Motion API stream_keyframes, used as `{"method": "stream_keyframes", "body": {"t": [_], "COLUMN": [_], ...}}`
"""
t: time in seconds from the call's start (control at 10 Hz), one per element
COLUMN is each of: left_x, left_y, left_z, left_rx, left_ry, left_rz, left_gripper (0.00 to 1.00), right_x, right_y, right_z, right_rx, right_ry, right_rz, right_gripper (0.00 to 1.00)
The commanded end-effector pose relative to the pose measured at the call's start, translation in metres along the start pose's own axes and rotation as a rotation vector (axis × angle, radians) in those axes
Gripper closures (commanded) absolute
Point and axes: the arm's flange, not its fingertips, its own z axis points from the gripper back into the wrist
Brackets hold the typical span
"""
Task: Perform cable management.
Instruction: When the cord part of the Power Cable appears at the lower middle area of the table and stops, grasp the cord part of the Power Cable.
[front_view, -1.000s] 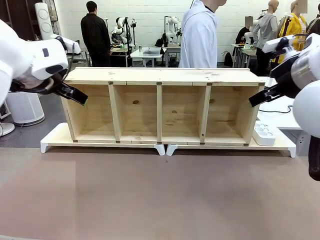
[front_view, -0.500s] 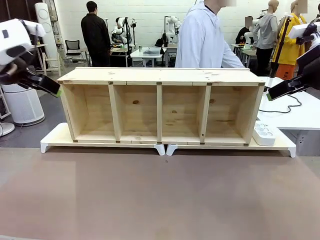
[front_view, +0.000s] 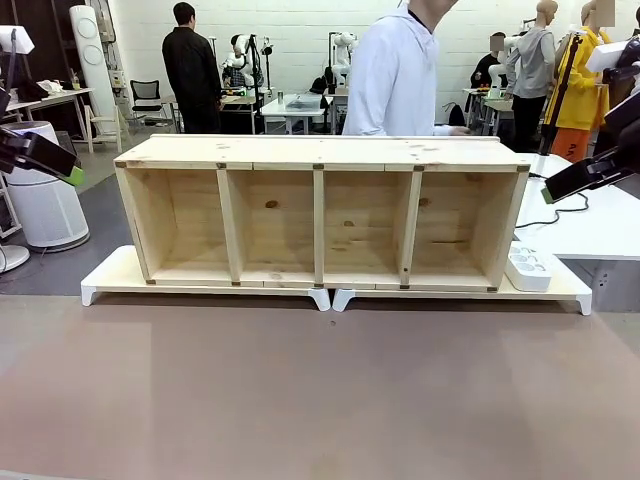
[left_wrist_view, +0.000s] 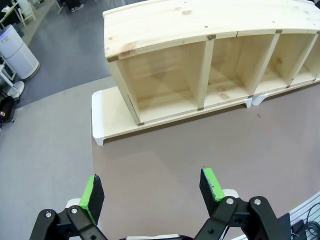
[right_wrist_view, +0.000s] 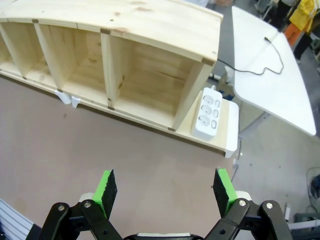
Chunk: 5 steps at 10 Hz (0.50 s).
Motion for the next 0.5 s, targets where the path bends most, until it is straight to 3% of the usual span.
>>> {"method": "stream_keyframes", "body": {"t": [0.0, 0.4], "left_x": [0.0018, 0.0018], "left_y": [-0.0037, -0.0037], "left_z": [-0.0019, -0.0019], "left_rx": [0.003, 0.003], "left_ry": [-0.005, -0.005], "left_rz": [-0.007, -0.007], "left_gripper": [0.0, 0.0], "right_x": [0.0007, 0.0007], "right_y": [-0.0027, -0.0027], "right_z": [0.0, 0.0], "right_rx": [0.0, 0.0], "right_ry": [-0.009, -0.009], "right_rz": [-0.004, -0.004], "right_gripper": [0.0, 0.0]}}
